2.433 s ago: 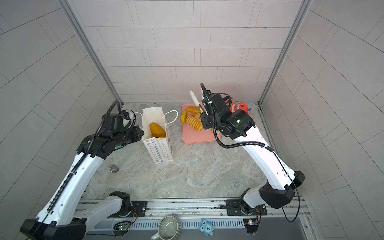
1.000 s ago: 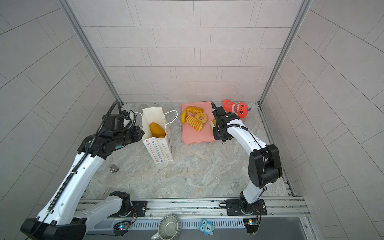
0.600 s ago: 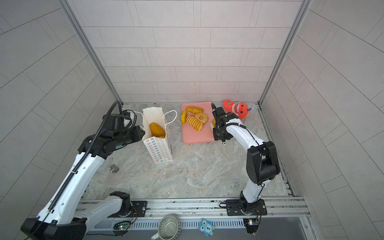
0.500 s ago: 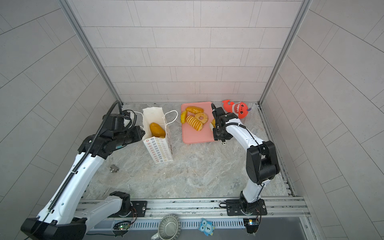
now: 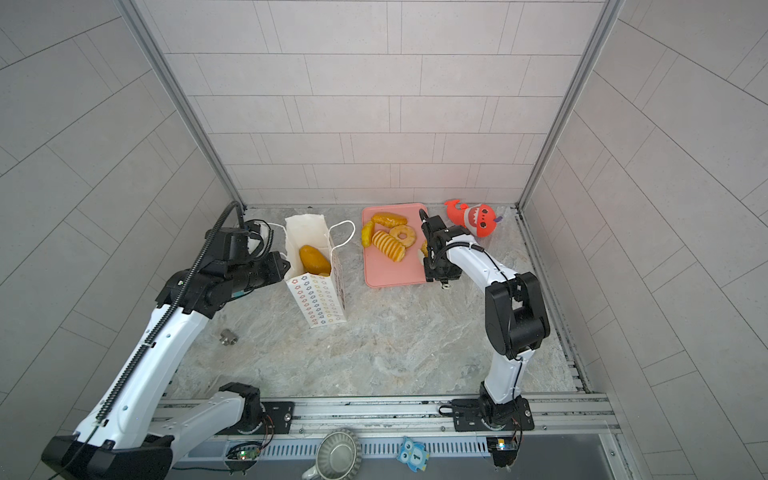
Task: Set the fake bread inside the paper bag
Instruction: 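Lower the tongs with the right gripper toward the oval bun nearest the toy, then close the tongs with the right gripper around the oval yellow bun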
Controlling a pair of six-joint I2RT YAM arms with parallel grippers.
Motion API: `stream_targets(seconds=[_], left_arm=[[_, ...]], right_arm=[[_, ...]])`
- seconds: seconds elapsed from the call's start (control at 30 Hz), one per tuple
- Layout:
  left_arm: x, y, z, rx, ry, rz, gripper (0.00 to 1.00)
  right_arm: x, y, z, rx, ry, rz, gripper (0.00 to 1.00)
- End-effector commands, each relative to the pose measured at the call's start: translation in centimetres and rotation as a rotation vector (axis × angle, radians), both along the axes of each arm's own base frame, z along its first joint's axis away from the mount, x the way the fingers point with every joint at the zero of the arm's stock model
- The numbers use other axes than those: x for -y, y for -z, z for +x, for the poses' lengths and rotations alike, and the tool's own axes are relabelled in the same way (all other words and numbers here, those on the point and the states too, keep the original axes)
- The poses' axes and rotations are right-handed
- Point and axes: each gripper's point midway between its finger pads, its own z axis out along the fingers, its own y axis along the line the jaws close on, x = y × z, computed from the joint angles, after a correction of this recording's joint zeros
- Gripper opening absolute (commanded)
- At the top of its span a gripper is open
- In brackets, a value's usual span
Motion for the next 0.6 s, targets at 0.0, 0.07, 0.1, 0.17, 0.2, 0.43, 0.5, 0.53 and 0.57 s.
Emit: stream_targets(seconds=[0.0, 0.07, 0.1, 0.17, 0.2, 0.43, 0.5, 0.53, 0.57], left_arm=[[0.1, -0.1, 0.0, 0.004, 0.012, 0.007, 0.11], [0.1, -0.1, 0.0, 0.004, 0.012, 0.007, 0.11], [0.1, -0.1, 0.0, 0.003, 0.013, 0.007, 0.11], [0.1, -0.1, 0.1, 0.003, 0.012, 0.007, 0.11], [0.1, 0.0, 0.1, 0.002, 0.011, 0.009, 0.11], [0.1, 0.1, 0.1, -0.003, 0.011, 0.009, 0.11], [0.1, 0.0, 0.1, -0.001, 0.010, 0.011, 0.11], [0.0, 0.0, 0.1, -0.002, 0.009, 0.012, 0.11], [0.0, 0.0, 0.1, -0.001, 0.008, 0.011, 0.11]], right_arm=[[-0.1, -0.8, 1.1, 0.031, 0.015, 0.007, 0.56], [-0.1, -0.7, 1.4, 0.031, 0.013, 0.005, 0.56], [-0.2, -0.6, 1.5, 0.030, 0.013, 0.005, 0.56], [-0.2, -0.5, 1.8, 0.028, 0.013, 0.003, 0.56], [-0.2, -0.4, 1.9, 0.026, 0.013, -0.001, 0.56], [-0.2, 0.2, 2.6, 0.020, 0.013, -0.018, 0.56], [-0.1, 0.3, 2.7, 0.019, 0.013, -0.021, 0.56], [-0.1, 0.4, 2.7, 0.018, 0.015, -0.021, 0.55], [-0.2, 0.4, 2.8, 0.018, 0.014, -0.021, 0.54]])
